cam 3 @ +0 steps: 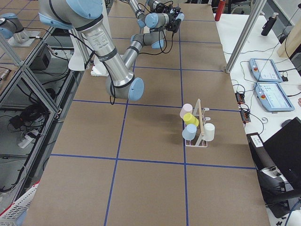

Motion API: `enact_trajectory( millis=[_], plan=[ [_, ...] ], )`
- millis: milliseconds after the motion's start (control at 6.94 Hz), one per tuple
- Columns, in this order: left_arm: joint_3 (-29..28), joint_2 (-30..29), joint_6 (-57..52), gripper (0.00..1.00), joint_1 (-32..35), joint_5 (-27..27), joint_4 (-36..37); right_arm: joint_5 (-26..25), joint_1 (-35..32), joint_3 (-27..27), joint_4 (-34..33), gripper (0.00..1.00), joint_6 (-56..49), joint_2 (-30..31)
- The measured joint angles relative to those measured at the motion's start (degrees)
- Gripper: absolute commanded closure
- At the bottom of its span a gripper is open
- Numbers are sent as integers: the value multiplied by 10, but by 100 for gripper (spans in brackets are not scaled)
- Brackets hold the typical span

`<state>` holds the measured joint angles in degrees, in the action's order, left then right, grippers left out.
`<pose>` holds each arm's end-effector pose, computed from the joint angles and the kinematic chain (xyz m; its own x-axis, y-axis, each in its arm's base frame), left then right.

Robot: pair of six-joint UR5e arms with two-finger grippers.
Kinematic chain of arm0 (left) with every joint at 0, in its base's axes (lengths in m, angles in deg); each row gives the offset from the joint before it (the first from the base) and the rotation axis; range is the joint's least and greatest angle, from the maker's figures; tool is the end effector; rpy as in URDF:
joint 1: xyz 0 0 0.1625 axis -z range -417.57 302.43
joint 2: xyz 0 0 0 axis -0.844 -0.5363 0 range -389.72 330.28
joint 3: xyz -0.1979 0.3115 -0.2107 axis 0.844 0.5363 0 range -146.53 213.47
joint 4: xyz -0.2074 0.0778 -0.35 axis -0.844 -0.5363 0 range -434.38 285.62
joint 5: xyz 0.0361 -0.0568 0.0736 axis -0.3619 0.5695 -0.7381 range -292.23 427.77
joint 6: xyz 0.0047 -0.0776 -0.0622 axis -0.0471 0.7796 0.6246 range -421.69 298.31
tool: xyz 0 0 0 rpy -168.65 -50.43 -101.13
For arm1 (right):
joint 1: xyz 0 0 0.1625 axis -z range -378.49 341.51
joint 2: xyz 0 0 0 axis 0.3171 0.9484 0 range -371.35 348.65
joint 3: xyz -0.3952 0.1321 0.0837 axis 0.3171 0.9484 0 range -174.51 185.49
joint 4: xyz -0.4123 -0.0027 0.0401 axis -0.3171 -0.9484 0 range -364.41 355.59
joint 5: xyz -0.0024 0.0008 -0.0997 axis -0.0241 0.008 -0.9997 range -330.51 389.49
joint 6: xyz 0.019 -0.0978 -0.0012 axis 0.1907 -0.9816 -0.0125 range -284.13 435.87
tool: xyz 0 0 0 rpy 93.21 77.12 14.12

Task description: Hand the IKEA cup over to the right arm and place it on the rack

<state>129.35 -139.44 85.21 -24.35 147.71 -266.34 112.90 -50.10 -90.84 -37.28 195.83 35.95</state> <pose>0.3474 -0.4076 0.2543 -0.8274 -0.4441 -0.3437 -0.0693 0.6882 -0.7222 -0.4459 -0.4445 0.0555 -0.5123 0.2673 0.8162 -0.4141 0.7557 -0.5074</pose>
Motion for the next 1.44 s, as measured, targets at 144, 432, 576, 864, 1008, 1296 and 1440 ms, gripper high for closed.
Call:
enact_trajectory(
  millis=[144, 432, 576, 864, 1008, 1296, 1440],
  plan=[
    [-2, -2, 0, 100, -2, -1, 2, 0, 1, 0, 0, 0, 0, 0],
    [-3, -11, -1, 100, -8, -9, 8, 0, 2, 1, 0, 0, 0, 1],
    [-3, -15, -2, 100, -15, -17, 10, 0, 2, 1, 0, 0, 0, 1],
    [-3, -24, -4, 100, -24, -26, 21, 0, 3, 2, 0, 3, 0, 1],
    [-3, -26, -4, 100, -25, -27, 25, 0, 3, 3, 0, 27, 0, 1],
    [-4, -29, -4, 1, -29, -27, 29, 0, 5, 8, 1, 100, 0, 1],
    [-4, -30, -7, 0, -30, -26, 31, 0, 6, 9, 1, 100, -1, 1]
  ],
)
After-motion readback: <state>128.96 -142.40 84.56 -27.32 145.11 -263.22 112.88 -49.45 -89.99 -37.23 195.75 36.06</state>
